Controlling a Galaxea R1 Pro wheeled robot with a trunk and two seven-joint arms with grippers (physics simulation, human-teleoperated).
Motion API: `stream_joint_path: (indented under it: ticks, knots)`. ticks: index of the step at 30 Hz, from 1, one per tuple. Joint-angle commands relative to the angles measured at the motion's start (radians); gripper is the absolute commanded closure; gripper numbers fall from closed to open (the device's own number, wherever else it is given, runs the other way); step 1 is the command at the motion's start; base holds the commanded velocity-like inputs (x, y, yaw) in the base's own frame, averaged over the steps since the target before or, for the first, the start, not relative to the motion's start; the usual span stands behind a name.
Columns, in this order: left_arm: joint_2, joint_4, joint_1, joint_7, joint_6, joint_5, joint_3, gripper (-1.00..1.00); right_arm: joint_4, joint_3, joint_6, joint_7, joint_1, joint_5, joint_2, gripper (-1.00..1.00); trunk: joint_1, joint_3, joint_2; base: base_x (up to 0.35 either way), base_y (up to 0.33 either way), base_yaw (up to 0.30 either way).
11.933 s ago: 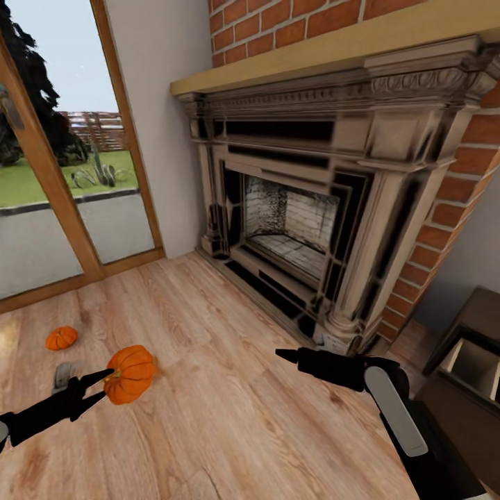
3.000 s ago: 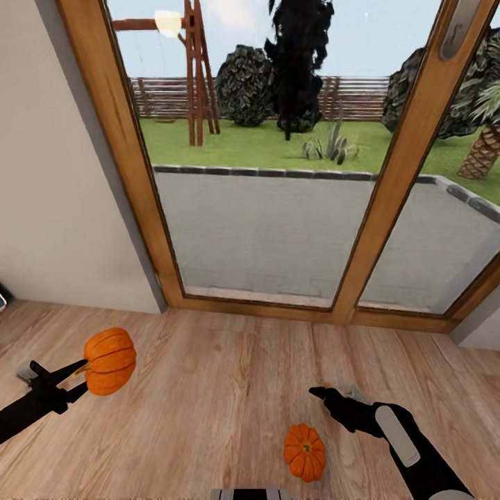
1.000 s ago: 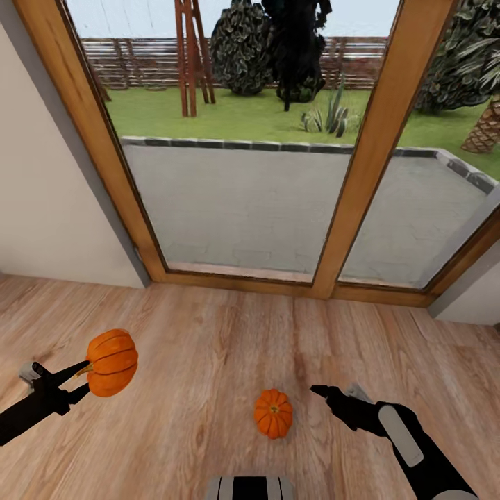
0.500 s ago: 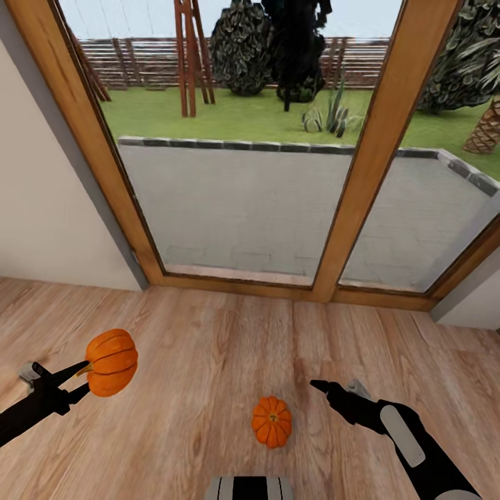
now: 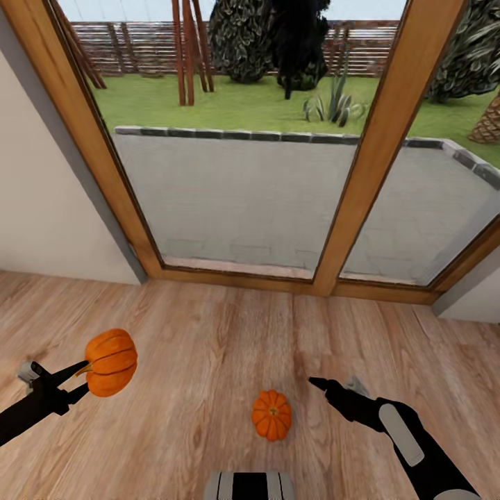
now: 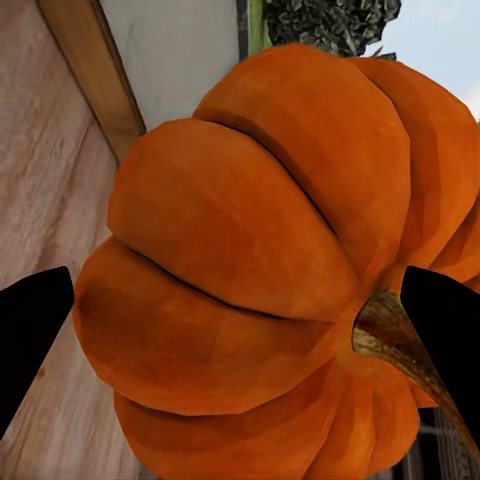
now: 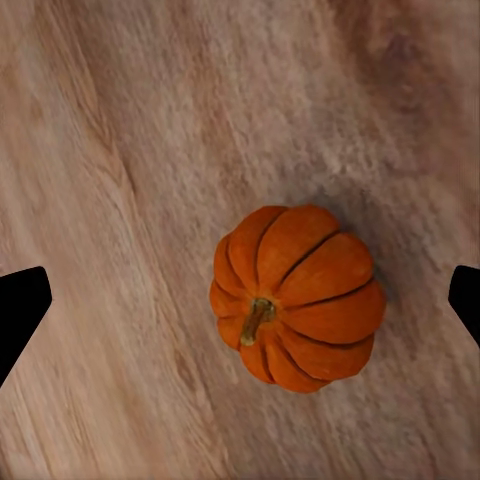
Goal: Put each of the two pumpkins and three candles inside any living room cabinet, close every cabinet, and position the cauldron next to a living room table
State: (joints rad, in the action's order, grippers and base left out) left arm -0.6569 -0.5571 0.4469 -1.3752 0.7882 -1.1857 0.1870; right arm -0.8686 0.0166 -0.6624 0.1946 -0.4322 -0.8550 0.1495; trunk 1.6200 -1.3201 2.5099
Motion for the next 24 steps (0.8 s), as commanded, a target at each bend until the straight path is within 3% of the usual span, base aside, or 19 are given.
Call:
stream_joint_path:
  ticks: [1, 5, 13, 20, 24]
  knots:
    - [0.0, -0.005, -0.005, -0.008, 0.016, -0.011, 0.012, 1.0, -0.005, -0.004, 0.001, 0.009, 0.0, 0.003, 0.003, -1.0, 0.0, -0.001, 0.0, 0.014, 0.0, 0.0]
    - [-0.001, -0.027, -0.028, -0.008, 0.034, -0.011, 0.018, 1.0, -0.005, -0.024, -0.003, 0.031, 0.0, 0.003, 0.003, -1.0, 0.0, -0.001, 0.0, 0.059, 0.044, 0.0]
    - [0.0, -0.071, -0.033, -0.007, 0.037, -0.01, 0.016, 1.0, 0.0, -0.067, -0.007, 0.002, 0.0, 0.003, -0.002, -1.0, 0.0, -0.001, 0.0, 0.084, 0.078, 0.0]
    - [0.0, -0.07, -0.033, -0.006, 0.037, -0.009, 0.017, 1.0, 0.01, -0.106, -0.006, 0.0, 0.0, 0.004, -0.002, -1.0, 0.0, -0.001, 0.0, 0.149, 0.171, 0.0]
    - [-0.001, -0.058, -0.033, -0.006, 0.037, -0.009, 0.015, 1.0, 0.012, -0.11, -0.006, 0.0, 0.0, 0.004, -0.002, -1.0, 0.0, -0.001, 0.0, 0.04, 0.041, 0.0]
